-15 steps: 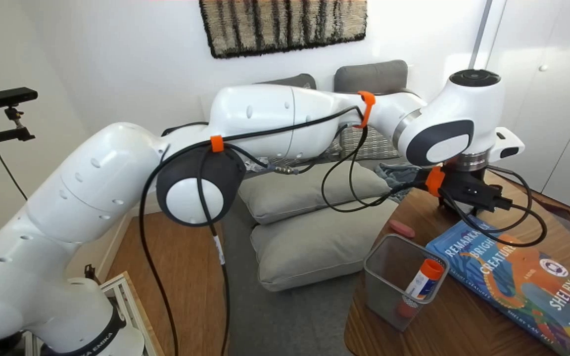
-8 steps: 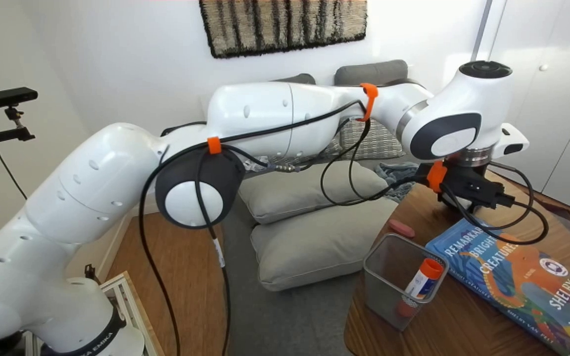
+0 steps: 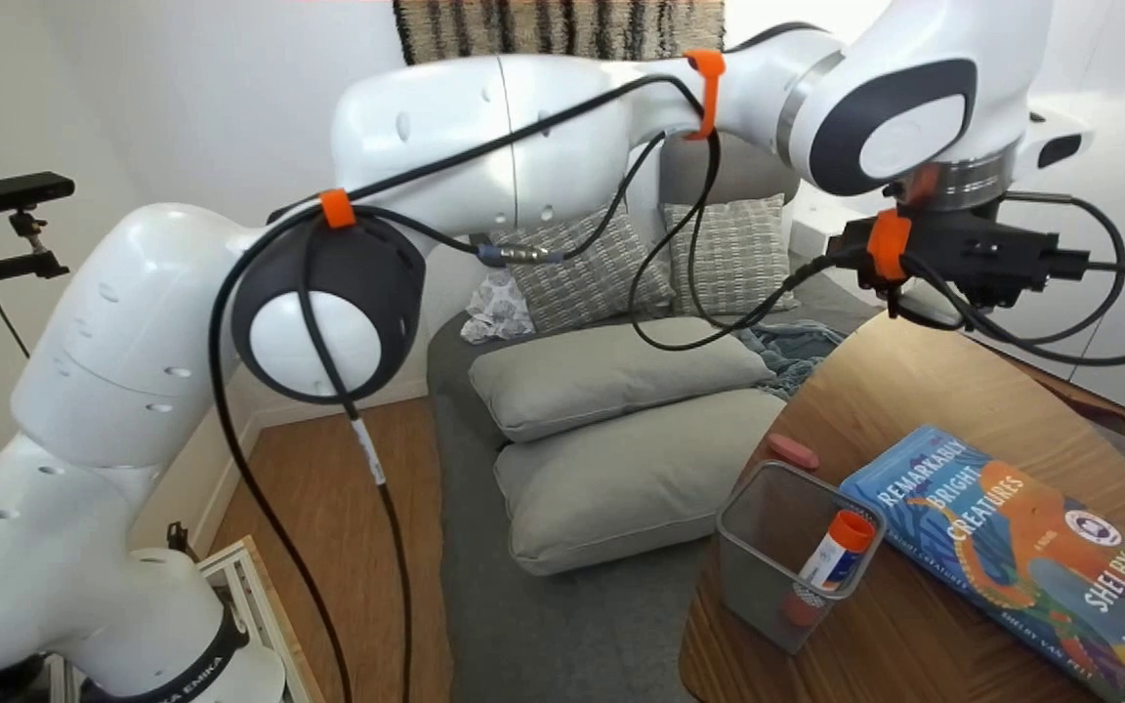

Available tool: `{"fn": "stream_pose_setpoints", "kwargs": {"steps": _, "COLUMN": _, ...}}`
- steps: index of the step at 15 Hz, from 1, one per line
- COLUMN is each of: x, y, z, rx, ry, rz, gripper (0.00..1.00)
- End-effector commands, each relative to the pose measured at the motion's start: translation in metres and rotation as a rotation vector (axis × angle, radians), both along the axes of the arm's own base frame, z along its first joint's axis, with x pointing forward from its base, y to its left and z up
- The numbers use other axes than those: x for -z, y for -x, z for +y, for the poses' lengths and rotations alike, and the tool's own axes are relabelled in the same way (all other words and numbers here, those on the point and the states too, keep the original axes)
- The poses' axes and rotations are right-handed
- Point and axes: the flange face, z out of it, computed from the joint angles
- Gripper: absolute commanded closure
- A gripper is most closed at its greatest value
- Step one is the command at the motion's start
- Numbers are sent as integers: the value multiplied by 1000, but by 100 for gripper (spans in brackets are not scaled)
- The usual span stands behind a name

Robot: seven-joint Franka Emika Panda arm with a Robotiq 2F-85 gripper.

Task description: Put the eyeglass case in the penholder

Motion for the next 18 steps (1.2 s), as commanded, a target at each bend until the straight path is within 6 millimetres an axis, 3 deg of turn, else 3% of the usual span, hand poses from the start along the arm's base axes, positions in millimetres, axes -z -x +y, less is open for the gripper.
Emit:
{"fn": "stream_pose_setpoints", "kwargs": {"steps": 1, "x": -47, "y": 38, "z": 4, "rx": -106, "ry": 62, "rz": 72, "gripper": 55}}
{"fn": "stream_pose_setpoints", "kwargs": {"steps": 6, "x": -101, "y": 90, "z": 7, "rx": -202, "ry": 238, "rz": 172, "gripper": 55}}
{"fn": "stream_pose_setpoints", "kwargs": {"steps": 10, "x": -125, "y": 125, "z": 25, "rx": -286, "ry": 330, "rz": 227, "gripper": 55}}
{"fn": "stream_pose_setpoints", "kwargs": {"steps": 14, "x": -132, "y": 154, "z": 36, "rx": -394, "ry": 427, "rz": 253, "gripper": 55}}
{"fn": "stream_pose_setpoints", "kwargs": {"steps": 18, "x": -121, "y": 186, "z": 39, "rx": -442, "ry": 480, "rz": 247, "gripper": 55}}
